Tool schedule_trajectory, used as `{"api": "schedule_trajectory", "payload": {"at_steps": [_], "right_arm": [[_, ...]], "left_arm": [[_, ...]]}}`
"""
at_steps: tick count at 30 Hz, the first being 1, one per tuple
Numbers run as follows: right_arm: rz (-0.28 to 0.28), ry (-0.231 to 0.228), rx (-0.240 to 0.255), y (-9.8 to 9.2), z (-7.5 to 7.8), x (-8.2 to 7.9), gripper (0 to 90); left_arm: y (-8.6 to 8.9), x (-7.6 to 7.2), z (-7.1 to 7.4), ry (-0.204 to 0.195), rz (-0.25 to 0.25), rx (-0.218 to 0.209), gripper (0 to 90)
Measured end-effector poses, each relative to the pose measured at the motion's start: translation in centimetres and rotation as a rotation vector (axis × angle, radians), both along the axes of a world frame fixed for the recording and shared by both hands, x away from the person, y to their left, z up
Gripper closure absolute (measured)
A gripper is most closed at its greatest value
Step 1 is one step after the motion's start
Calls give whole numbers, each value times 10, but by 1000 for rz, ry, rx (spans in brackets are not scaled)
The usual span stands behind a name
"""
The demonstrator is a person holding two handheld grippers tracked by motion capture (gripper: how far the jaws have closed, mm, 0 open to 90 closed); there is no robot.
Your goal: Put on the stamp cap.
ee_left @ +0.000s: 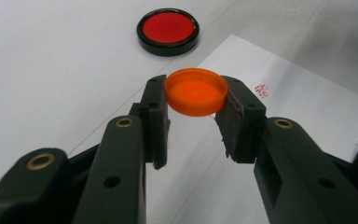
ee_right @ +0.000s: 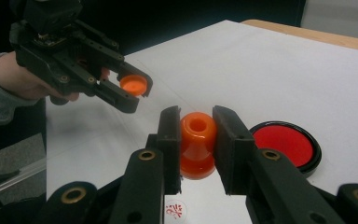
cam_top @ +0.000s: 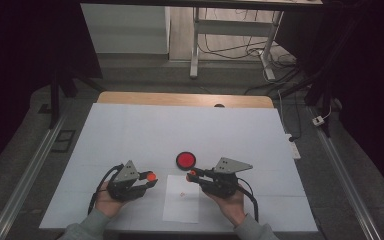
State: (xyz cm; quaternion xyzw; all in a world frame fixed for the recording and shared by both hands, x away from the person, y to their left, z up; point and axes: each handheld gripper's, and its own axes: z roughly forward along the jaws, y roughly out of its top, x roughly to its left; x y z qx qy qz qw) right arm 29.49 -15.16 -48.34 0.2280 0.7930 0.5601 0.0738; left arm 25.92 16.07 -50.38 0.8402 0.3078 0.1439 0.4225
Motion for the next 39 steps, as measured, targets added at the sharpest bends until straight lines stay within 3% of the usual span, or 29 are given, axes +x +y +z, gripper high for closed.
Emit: {"api": "schedule_trajectory", "payload": {"at_steps": [16, 39], "right_arm": [[5, -5, 9, 1, 3, -1, 728], [9, -9, 17, 2, 5, -1, 728]], "left_arm": [[-29, 6, 0, -1, -63, 17, 643], [-56, 14, -2, 2, -111, 20, 643]]}}
